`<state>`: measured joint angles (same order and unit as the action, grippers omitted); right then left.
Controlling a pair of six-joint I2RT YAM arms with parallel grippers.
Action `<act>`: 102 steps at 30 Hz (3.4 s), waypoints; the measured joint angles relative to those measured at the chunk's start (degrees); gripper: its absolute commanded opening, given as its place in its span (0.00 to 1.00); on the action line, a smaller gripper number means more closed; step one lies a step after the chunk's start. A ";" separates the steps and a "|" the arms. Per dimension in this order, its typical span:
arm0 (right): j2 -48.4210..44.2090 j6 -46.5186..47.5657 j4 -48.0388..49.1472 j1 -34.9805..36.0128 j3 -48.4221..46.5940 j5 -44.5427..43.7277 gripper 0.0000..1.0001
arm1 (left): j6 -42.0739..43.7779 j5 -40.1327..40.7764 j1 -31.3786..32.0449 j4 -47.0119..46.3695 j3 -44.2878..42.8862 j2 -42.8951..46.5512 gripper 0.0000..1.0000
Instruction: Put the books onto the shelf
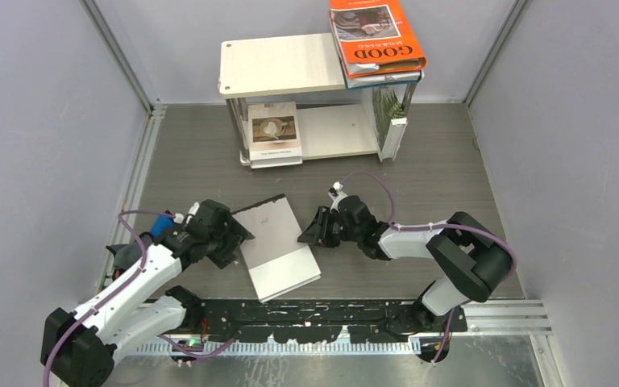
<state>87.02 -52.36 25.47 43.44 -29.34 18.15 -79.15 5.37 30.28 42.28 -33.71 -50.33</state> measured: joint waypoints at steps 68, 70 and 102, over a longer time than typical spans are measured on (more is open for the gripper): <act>-1.22 -31.54 13.49 -7.52 6.01 8.81 0.01 | -9.77 3.54 0.02 -36.30 20.92 9.11 0.70; -1.14 -32.04 14.10 -7.61 6.01 8.79 0.01 | -10.10 3.91 0.04 -36.33 20.92 9.11 0.66; 0.13 -33.16 16.48 -9.01 5.25 7.50 0.01 | -10.08 11.30 4.26 -44.33 21.03 1.75 0.52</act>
<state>87.15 -85.52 41.95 34.44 -24.10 25.65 -89.23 16.67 34.54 -2.04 -12.69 -48.58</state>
